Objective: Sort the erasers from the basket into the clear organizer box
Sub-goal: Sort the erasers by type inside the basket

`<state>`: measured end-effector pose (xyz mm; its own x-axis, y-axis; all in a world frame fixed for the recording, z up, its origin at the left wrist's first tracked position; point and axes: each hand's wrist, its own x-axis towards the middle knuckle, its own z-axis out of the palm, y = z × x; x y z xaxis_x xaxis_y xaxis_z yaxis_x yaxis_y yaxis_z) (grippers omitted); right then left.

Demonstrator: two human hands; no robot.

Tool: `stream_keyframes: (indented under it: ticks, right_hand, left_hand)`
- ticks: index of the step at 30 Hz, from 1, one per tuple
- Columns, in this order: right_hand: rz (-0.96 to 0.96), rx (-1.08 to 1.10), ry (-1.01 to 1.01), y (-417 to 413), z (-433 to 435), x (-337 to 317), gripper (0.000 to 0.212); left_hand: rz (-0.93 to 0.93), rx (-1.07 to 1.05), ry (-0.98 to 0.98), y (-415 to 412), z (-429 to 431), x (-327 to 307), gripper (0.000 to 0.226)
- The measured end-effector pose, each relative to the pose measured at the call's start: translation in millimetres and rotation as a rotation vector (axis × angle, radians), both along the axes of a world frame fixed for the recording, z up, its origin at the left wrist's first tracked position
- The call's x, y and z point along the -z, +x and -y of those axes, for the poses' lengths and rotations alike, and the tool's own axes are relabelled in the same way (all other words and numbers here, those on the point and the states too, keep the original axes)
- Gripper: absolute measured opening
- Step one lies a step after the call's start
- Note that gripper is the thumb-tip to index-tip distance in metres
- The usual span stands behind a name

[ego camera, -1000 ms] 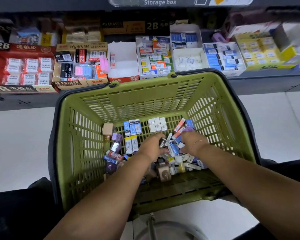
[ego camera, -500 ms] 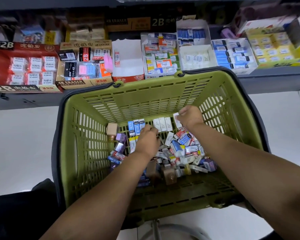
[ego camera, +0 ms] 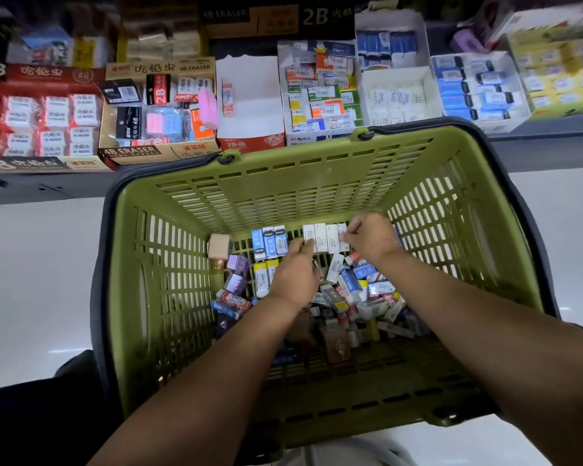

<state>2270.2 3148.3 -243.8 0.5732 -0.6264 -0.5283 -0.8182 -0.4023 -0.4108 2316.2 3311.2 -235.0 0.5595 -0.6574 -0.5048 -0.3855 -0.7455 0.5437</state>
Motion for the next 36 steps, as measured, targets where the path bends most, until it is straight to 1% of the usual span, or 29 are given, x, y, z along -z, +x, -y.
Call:
stream_keyframes:
  ticks: [2,3,5,7,9,11,13,16,21,25,28,30,33,36]
  right_hand:
    - [-0.029,-0.080,-0.027,-11,-8,-2,0.025]
    - [-0.080,-0.118,-0.033,-14,-10,-4,0.029]
    - [-0.229,-0.204,-0.078,-13,-15,-6,0.048]
    - [-0.353,-0.290,-0.175,-13,-24,-5,0.064]
    - [-0.399,-0.322,-0.266,-19,-35,0,0.077]
    - [-0.406,-0.306,-0.326,-25,-45,6,0.083]
    - [-0.401,-0.263,-0.354,-25,-49,9,0.078]
    - [-0.412,-0.195,-0.336,-18,-53,10,0.069]
    - [-0.456,-0.125,-0.251,-15,-54,5,0.075]
    - [-0.440,-0.111,-0.162,-16,-39,0,0.059]
    - [-0.453,-0.103,-0.111,-14,-30,-5,0.061]
    - [-0.477,-0.074,-0.045,-8,-24,-8,0.056]
    - [-0.420,0.062,0.065,2,-11,-8,0.041]
    - [-0.316,0.162,0.081,11,0,-8,0.041]
  left_hand:
    - [0.003,0.000,-0.005,2,-1,0,0.060]
    - [0.003,0.001,-0.002,2,-1,1,0.060]
    - [-0.003,-0.001,0.012,2,-1,1,0.061]
    - [-0.021,-0.008,0.031,1,-2,1,0.062]
    - [-0.048,-0.016,0.034,1,-2,1,0.064]
    - [-0.071,-0.018,0.032,1,-3,1,0.065]
    - [-0.088,-0.021,0.035,1,-4,1,0.066]
    - [-0.101,-0.022,0.033,1,-5,0,0.067]
    - [-0.077,-0.007,-0.004,1,-7,0,0.066]
    - [-0.086,-0.009,-0.004,2,-6,-1,0.066]
    - [-0.085,-0.011,-0.003,3,-7,0,0.066]
    - [-0.086,-0.014,-0.012,3,-6,0,0.065]
    - [-0.091,-0.031,-0.027,3,-4,-1,0.064]
    - [-0.106,-0.055,-0.035,2,-1,-1,0.064]
